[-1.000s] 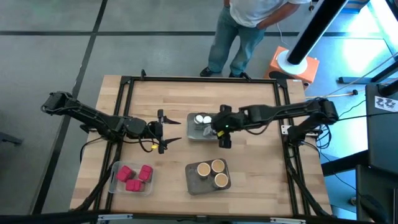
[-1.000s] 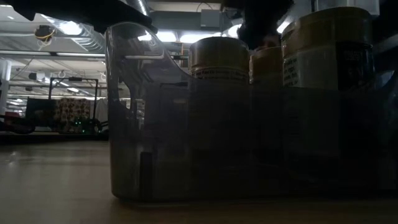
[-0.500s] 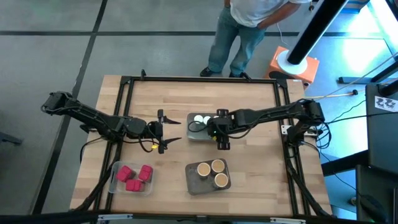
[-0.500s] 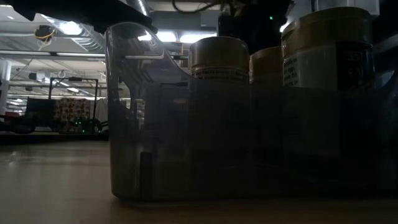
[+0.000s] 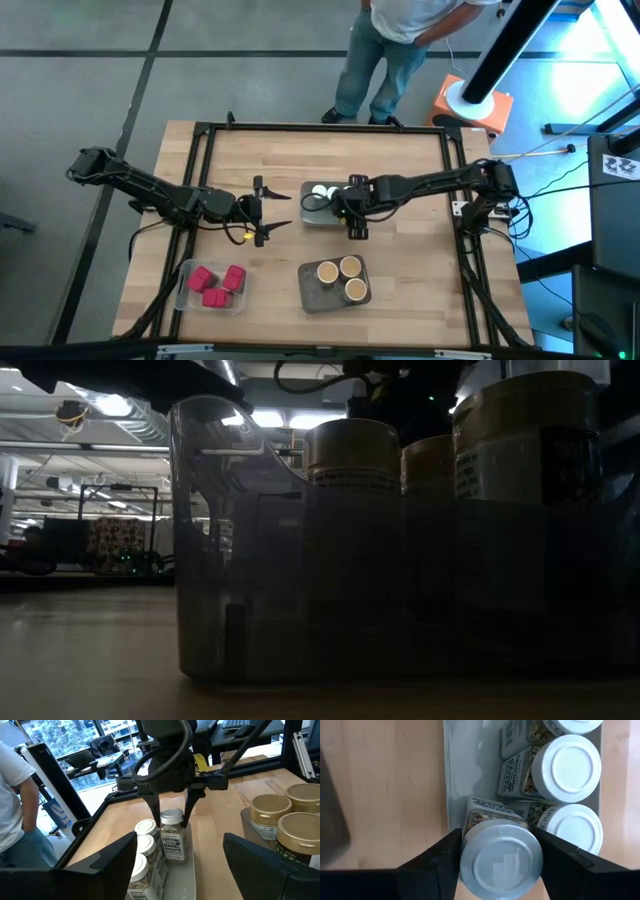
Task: Sort spices by type
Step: Put the white seasoning bottle into the gray bin in front of the other white seasoning bottles, then return to Home Position
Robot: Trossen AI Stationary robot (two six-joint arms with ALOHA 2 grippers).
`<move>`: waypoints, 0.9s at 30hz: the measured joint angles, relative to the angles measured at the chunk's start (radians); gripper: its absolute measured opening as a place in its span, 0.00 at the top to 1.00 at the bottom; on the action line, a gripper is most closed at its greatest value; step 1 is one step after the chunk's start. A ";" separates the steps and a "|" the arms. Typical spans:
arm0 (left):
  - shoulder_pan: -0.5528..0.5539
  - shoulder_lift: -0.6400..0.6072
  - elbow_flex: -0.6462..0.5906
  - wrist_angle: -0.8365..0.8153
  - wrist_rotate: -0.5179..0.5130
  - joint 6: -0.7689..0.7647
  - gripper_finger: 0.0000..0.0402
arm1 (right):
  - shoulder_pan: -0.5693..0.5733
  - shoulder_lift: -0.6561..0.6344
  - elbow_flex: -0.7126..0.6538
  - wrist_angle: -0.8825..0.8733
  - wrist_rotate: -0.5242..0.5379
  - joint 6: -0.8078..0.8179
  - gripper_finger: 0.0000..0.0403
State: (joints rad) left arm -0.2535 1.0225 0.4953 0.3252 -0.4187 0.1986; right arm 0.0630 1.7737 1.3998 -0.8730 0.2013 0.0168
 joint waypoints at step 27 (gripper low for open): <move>-0.001 0.000 0.000 0.000 0.000 0.000 0.30 | 0.002 0.043 0.088 -0.087 -0.013 0.004 0.34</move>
State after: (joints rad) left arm -0.2543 1.0229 0.4950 0.3248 -0.4187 0.1985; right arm 0.0650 1.8168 1.4878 -0.9598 0.1880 0.0211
